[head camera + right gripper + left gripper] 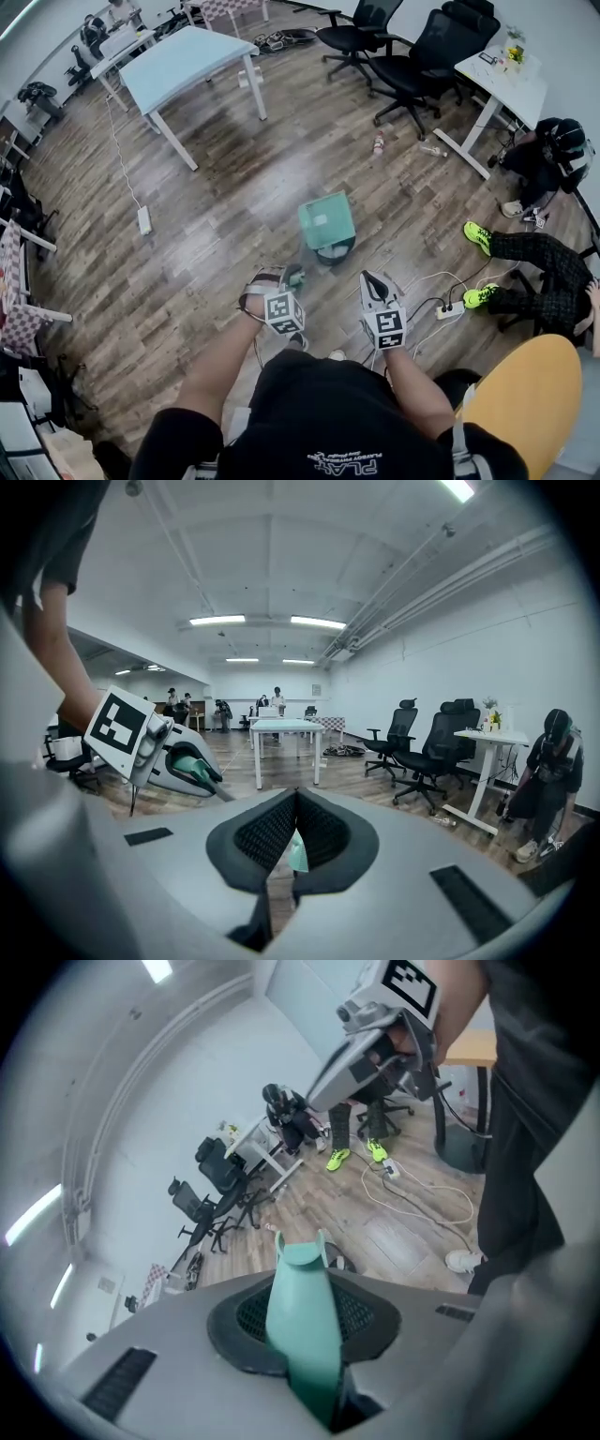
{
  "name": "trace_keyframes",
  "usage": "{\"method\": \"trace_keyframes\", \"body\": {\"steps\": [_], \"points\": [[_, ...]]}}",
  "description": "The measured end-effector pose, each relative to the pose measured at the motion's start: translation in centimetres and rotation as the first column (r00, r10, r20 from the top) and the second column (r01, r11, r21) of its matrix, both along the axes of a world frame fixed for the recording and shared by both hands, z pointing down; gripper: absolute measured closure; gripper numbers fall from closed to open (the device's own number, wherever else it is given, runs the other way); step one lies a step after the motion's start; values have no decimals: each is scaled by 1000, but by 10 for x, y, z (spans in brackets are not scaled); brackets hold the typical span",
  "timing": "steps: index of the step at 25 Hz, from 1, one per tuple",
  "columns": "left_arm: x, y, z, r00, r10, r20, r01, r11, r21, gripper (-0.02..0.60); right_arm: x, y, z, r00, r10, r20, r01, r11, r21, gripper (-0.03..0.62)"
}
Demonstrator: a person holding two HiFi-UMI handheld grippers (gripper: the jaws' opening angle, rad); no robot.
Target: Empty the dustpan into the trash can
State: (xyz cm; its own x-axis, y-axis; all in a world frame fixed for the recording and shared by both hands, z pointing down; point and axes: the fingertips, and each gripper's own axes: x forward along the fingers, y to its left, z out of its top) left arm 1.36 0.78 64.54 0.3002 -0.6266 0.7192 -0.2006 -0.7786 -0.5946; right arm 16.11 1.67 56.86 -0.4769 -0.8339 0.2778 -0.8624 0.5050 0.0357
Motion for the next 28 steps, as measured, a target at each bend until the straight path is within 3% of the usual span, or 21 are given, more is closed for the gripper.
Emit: {"method": "trace_keyframes", "body": {"steps": [3, 8, 15, 22, 28], "points": [[-12, -14, -3, 987, -109, -117, 102, 993, -65, 483, -5, -11, -2, 1000, -4, -11, 4, 1000, -2, 569], [-28, -27, -7, 923, -262, -283, 219, 960, -175, 483, -19, -26, -2, 1000, -9, -19, 9, 1000, -12, 569], [-51, -48, -20, 828, -392, -400, 307, 915, -260, 483, -47, -48, 3, 999, -33, -21, 32, 999, -30, 569], [-88, -73, -37, 664, -552, -504, 444, 834, -328, 483, -82, -76, 0, 997, -63, -33, 62, 998, -31, 569], [-123, -99, -45, 589, -602, -539, 509, 795, -332, 485, -107, -111, -22, 998, -47, -35, 47, 999, 3, 569]]}}
